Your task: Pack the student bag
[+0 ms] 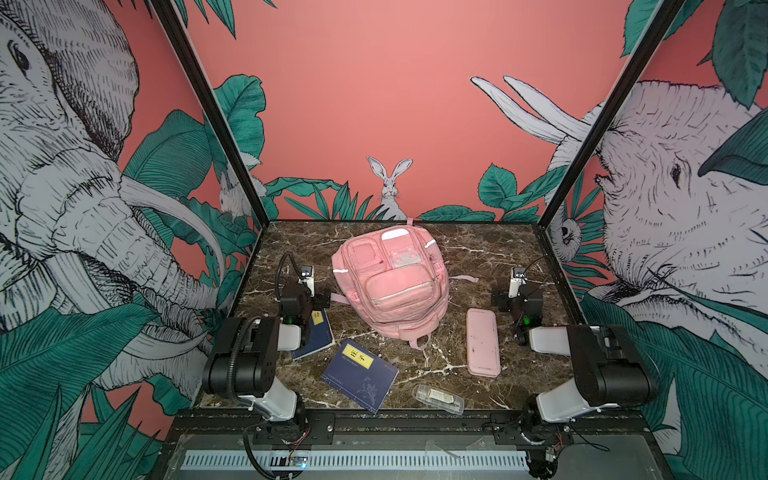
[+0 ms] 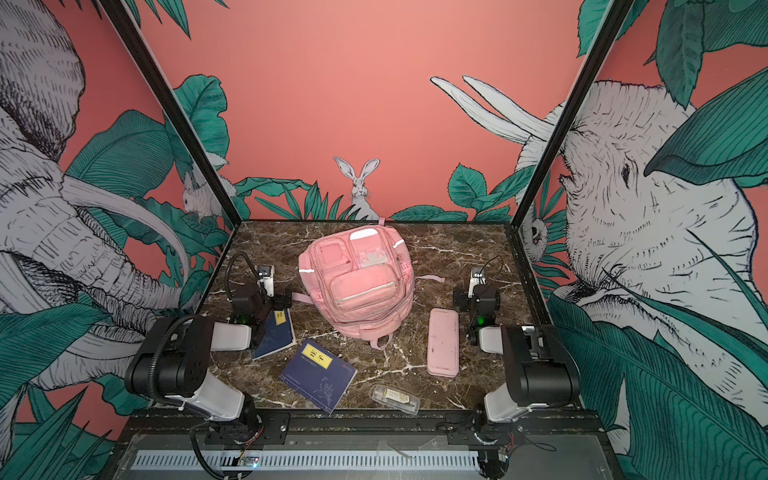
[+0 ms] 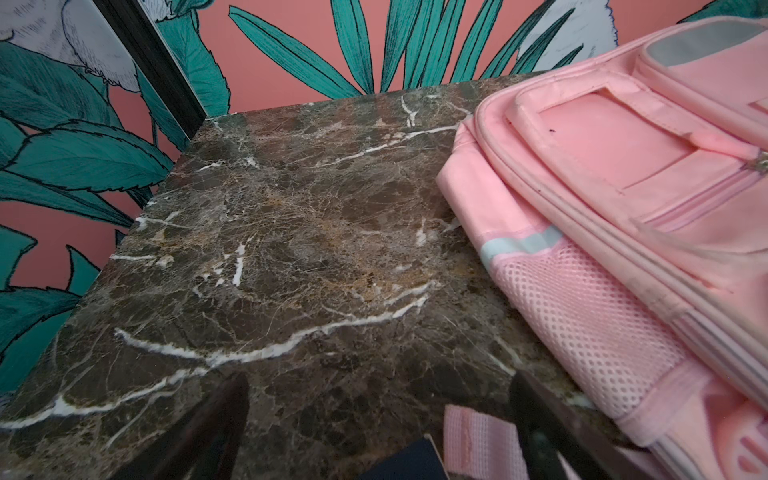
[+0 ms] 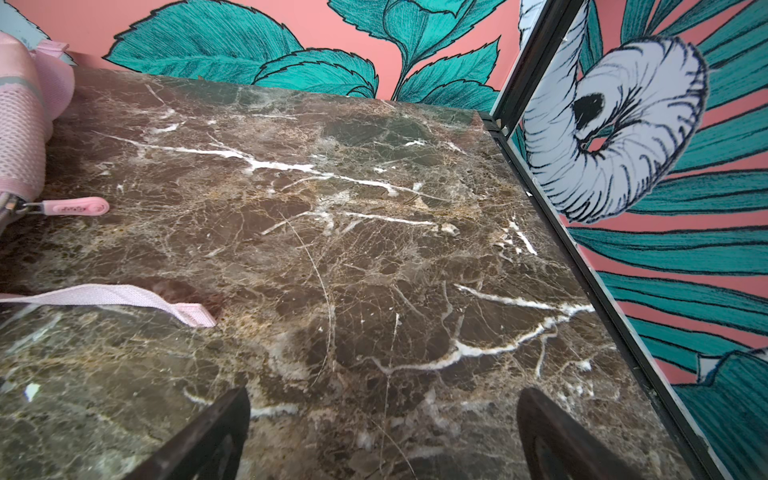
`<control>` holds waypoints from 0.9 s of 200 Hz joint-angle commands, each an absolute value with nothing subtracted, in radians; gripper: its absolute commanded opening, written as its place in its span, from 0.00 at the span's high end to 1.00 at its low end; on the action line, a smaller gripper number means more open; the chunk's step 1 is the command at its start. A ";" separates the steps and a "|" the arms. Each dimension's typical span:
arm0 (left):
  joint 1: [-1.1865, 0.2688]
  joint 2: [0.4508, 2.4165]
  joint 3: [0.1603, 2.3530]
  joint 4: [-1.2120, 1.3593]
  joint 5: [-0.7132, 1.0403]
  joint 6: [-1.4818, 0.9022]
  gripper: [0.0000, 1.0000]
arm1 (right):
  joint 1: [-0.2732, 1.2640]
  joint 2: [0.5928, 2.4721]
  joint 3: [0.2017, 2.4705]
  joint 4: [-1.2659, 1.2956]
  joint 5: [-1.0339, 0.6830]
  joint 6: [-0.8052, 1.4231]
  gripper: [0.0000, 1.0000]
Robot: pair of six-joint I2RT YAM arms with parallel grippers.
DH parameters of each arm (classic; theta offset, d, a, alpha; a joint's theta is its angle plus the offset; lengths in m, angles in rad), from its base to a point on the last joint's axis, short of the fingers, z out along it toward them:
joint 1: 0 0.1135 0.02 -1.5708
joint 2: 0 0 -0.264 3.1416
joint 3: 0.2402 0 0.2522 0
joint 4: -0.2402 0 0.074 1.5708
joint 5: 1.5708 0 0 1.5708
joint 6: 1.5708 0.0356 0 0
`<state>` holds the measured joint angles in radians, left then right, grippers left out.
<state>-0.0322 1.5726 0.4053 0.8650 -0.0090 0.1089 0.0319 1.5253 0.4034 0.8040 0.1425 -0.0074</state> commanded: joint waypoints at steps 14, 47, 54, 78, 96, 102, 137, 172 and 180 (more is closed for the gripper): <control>-0.034 1.551 0.419 0.853 -0.013 0.114 0.02 | 0.037 1.528 0.405 0.842 0.151 -0.003 0.02; -0.032 1.552 0.419 0.854 -0.008 0.113 0.02 | 0.037 1.529 0.405 0.843 0.151 -0.002 0.02; -0.033 1.551 0.419 0.856 -0.008 0.115 0.02 | 0.037 1.527 0.405 0.843 0.151 -0.002 0.02; -0.056 1.519 0.404 0.873 -0.134 0.101 0.02 | 0.038 1.524 0.400 0.855 0.152 -0.002 0.02; -0.079 1.403 0.400 0.773 -0.222 0.095 0.02 | 0.058 1.460 0.444 0.730 0.208 -0.004 0.02; -0.091 1.359 0.401 0.732 -0.261 0.095 0.02 | 0.065 1.420 0.472 0.642 0.237 -0.004 0.02; -0.147 1.161 0.458 0.467 -0.296 -0.040 0.02 | 0.076 1.326 0.666 0.234 0.406 0.125 0.02; -0.202 1.099 0.583 0.252 -0.141 -0.192 0.02 | 0.126 1.418 0.933 -0.227 0.511 0.413 0.02; -0.222 1.084 0.601 0.214 -0.142 -0.219 0.02 | 0.131 1.432 0.985 -0.316 0.452 0.423 0.02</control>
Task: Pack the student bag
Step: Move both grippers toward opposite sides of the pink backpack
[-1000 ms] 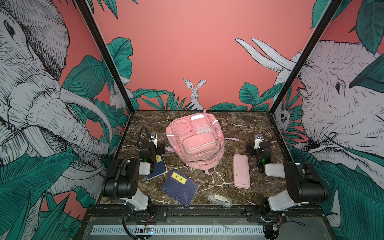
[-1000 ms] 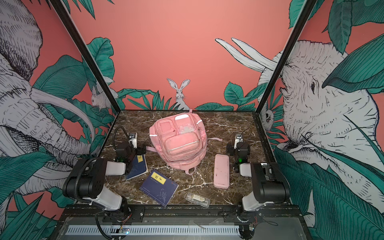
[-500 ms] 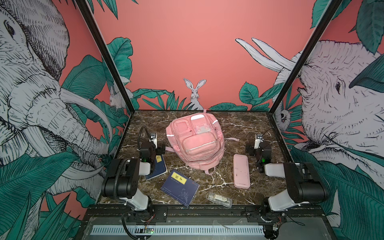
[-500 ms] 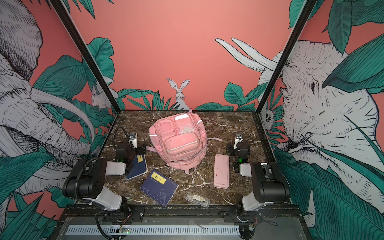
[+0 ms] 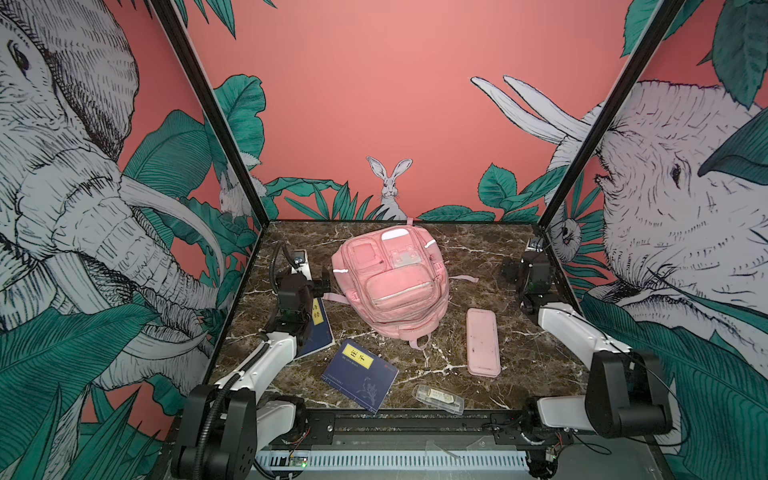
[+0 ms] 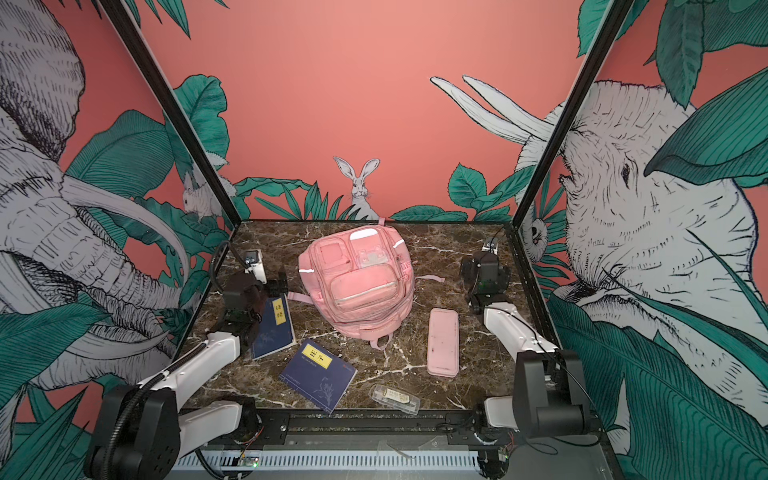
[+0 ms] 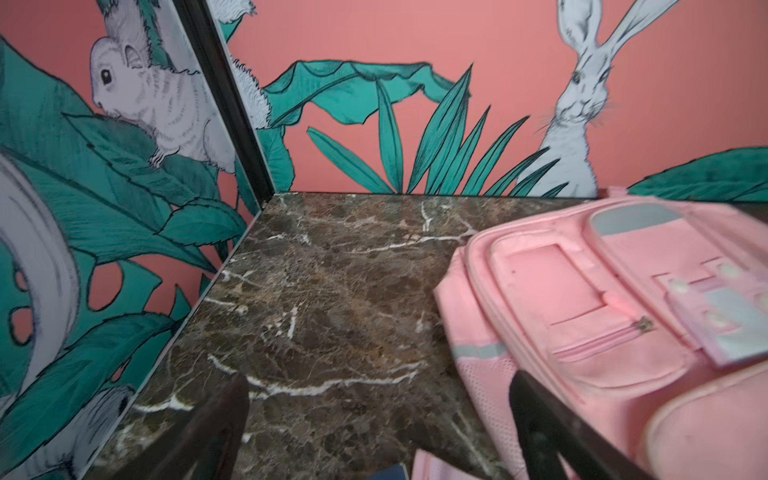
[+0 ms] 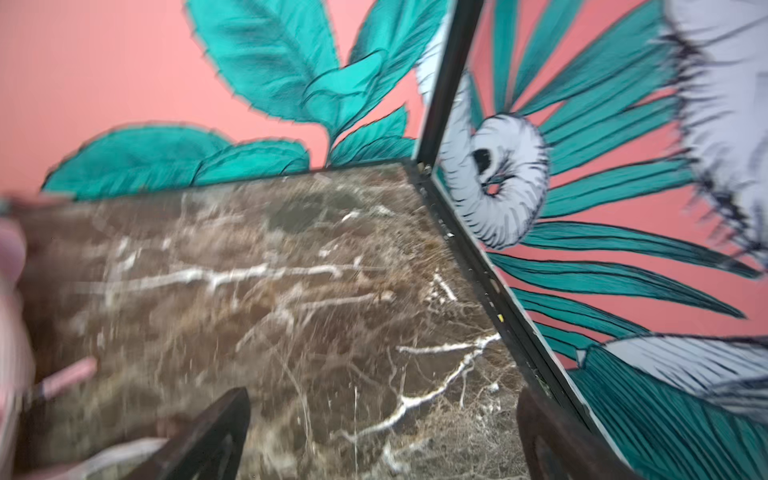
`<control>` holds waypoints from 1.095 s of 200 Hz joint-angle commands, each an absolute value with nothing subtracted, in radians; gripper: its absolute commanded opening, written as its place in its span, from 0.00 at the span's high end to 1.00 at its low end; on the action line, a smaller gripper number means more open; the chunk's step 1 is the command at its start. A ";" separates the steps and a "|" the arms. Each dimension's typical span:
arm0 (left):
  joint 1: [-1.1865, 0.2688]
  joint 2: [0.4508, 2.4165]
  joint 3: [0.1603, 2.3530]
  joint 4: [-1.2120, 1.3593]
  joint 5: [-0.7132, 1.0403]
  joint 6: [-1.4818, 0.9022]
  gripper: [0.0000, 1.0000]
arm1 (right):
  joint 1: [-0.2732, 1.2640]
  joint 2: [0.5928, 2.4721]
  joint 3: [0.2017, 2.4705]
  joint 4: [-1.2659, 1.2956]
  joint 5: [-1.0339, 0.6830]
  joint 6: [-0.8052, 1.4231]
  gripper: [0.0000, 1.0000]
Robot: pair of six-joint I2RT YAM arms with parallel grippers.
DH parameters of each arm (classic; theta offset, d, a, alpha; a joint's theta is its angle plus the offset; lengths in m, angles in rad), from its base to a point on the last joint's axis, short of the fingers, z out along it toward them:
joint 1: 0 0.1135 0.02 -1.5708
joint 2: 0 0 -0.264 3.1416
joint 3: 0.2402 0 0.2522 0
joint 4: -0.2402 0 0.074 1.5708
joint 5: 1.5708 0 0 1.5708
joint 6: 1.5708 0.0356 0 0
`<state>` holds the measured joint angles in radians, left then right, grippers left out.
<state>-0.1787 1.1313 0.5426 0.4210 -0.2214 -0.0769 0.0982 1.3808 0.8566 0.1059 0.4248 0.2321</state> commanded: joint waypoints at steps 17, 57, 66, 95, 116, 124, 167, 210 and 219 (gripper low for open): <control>-0.252 1.061 0.638 0.110 -0.151 -0.278 0.02 | 0.141 1.432 0.995 -0.349 0.313 0.411 0.02; -0.280 1.058 0.680 -0.039 -0.018 -0.364 0.02 | 0.171 1.414 0.994 -0.339 -0.063 0.381 0.02; -0.291 1.067 0.689 -0.084 -0.002 -0.377 0.02 | 0.179 1.424 1.006 -0.345 -0.121 0.386 0.02; -0.323 1.123 0.707 -0.184 0.088 -0.408 0.05 | 0.200 1.479 1.045 -0.355 -0.240 0.409 0.04; -0.382 1.129 0.676 -0.181 0.081 -0.406 0.05 | 0.217 1.529 1.060 -0.335 -0.258 0.441 0.07; -0.400 1.132 0.669 -0.190 0.077 -0.412 0.06 | 0.223 1.547 1.060 -0.314 -0.274 0.457 0.08; -0.470 1.177 0.635 -0.173 0.096 -0.492 0.06 | 0.294 1.711 1.138 -0.281 -0.322 0.520 0.15; -0.506 1.235 0.629 -0.191 0.104 -0.536 0.07 | 0.343 1.813 1.207 -0.288 -0.307 0.548 0.20; -0.508 1.242 0.625 -0.190 0.113 -0.541 0.07 | 0.345 1.823 1.210 -0.287 -0.307 0.555 0.22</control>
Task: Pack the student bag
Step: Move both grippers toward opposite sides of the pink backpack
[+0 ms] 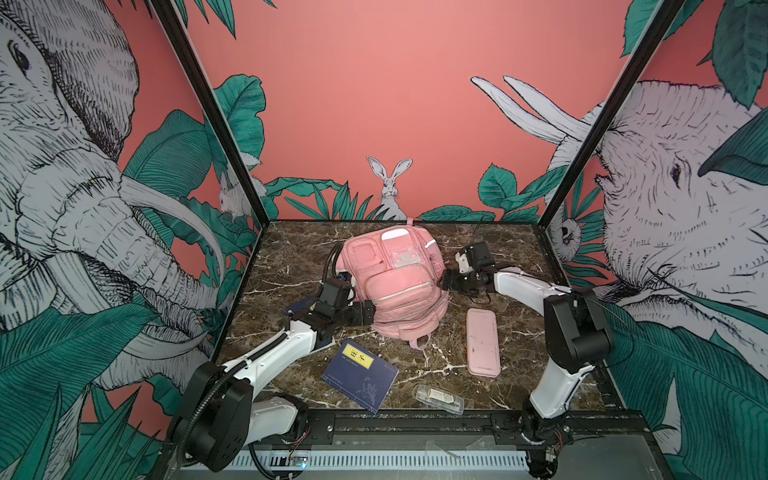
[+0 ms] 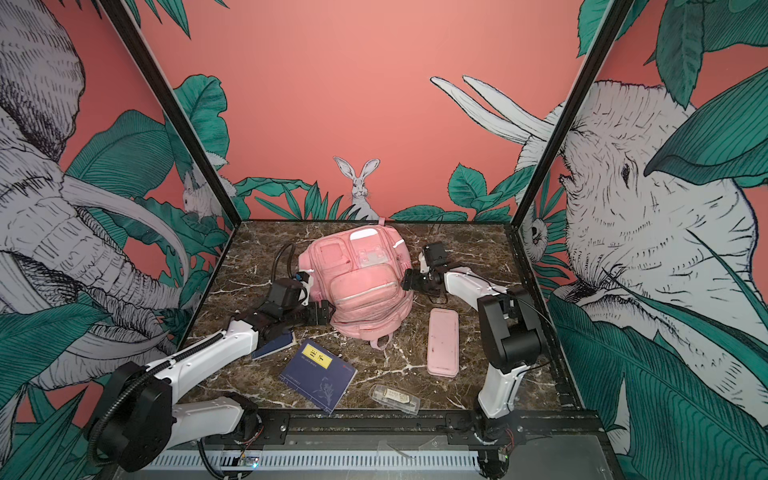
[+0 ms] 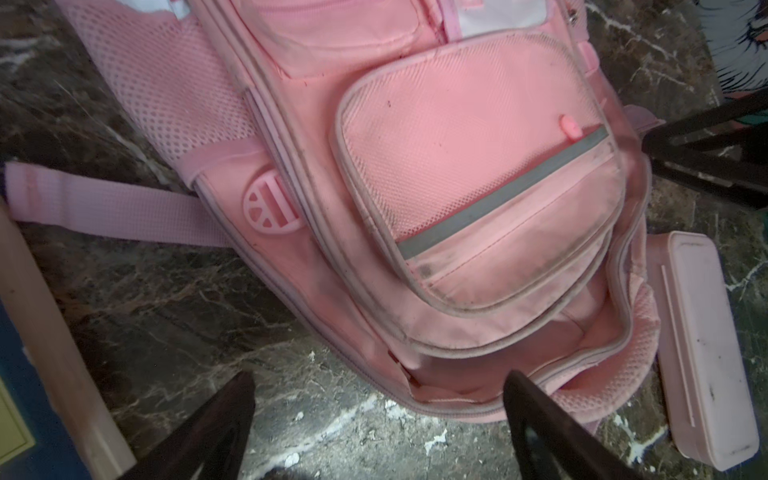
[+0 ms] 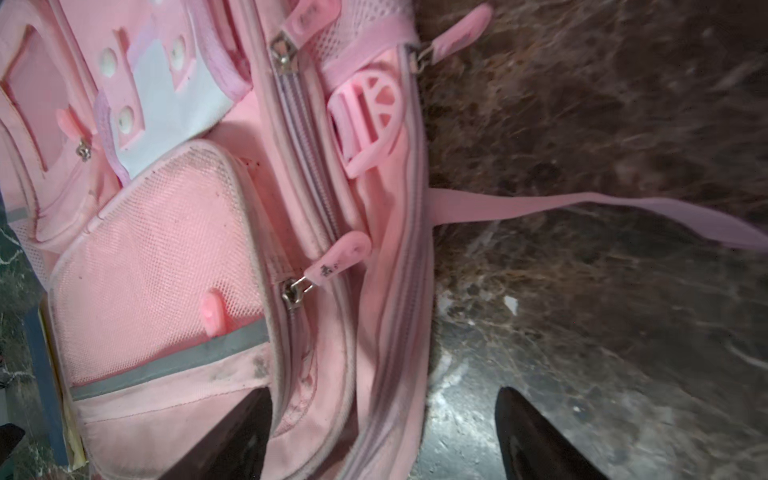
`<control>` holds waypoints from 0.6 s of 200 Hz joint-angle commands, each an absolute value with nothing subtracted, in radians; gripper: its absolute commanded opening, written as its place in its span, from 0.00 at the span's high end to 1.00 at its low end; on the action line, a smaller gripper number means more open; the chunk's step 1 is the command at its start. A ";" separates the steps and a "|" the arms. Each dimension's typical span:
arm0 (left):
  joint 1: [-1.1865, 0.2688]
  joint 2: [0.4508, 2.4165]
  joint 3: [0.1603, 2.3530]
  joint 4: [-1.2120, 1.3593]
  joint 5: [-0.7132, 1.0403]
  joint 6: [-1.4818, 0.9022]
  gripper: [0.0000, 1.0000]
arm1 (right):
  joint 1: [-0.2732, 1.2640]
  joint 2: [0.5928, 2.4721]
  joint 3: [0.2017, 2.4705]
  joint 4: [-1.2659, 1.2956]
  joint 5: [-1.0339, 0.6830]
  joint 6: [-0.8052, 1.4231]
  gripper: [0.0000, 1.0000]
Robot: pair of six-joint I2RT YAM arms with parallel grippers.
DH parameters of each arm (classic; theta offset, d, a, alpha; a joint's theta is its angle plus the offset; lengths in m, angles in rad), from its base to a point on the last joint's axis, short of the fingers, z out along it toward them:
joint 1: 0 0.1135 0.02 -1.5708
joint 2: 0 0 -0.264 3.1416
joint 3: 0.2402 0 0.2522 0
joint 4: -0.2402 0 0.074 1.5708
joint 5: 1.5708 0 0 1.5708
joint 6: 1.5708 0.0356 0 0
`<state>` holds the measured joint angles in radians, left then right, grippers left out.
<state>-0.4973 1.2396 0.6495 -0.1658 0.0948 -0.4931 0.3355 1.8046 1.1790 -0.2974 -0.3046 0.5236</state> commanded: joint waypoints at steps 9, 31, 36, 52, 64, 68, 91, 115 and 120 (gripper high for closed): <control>-0.508 1.248 0.621 -0.189 0.124 -0.541 0.07 | 0.345 1.831 1.213 -0.288 -0.307 0.556 0.24; -0.509 1.272 0.617 -0.176 0.145 -0.540 0.07 | 0.348 1.837 1.213 -0.292 -0.310 0.556 0.28; -0.509 1.280 0.619 -0.171 0.150 -0.541 0.07 | 0.350 1.838 1.213 -0.293 -0.309 0.555 0.29; -0.511 1.321 0.631 -0.165 0.160 -0.537 0.07 | 0.351 1.840 1.209 -0.295 -0.304 0.555 0.34; -0.510 1.355 0.643 -0.162 0.167 -0.538 0.07 | 0.351 1.842 1.210 -0.303 -0.302 0.555 0.39; -0.511 1.367 0.647 -0.160 0.170 -0.539 0.08 | 0.351 1.842 1.208 -0.308 -0.298 0.555 0.41; -0.513 1.418 0.667 -0.135 0.186 -0.537 0.09 | 0.353 1.838 1.193 -0.312 -0.292 0.552 0.50; -0.513 1.459 0.692 -0.123 0.187 -0.531 0.12 | 0.354 1.832 1.169 -0.305 -0.296 0.550 0.58; -0.512 1.467 0.697 -0.122 0.188 -0.531 0.13 | 0.354 1.830 1.164 -0.302 -0.297 0.550 0.60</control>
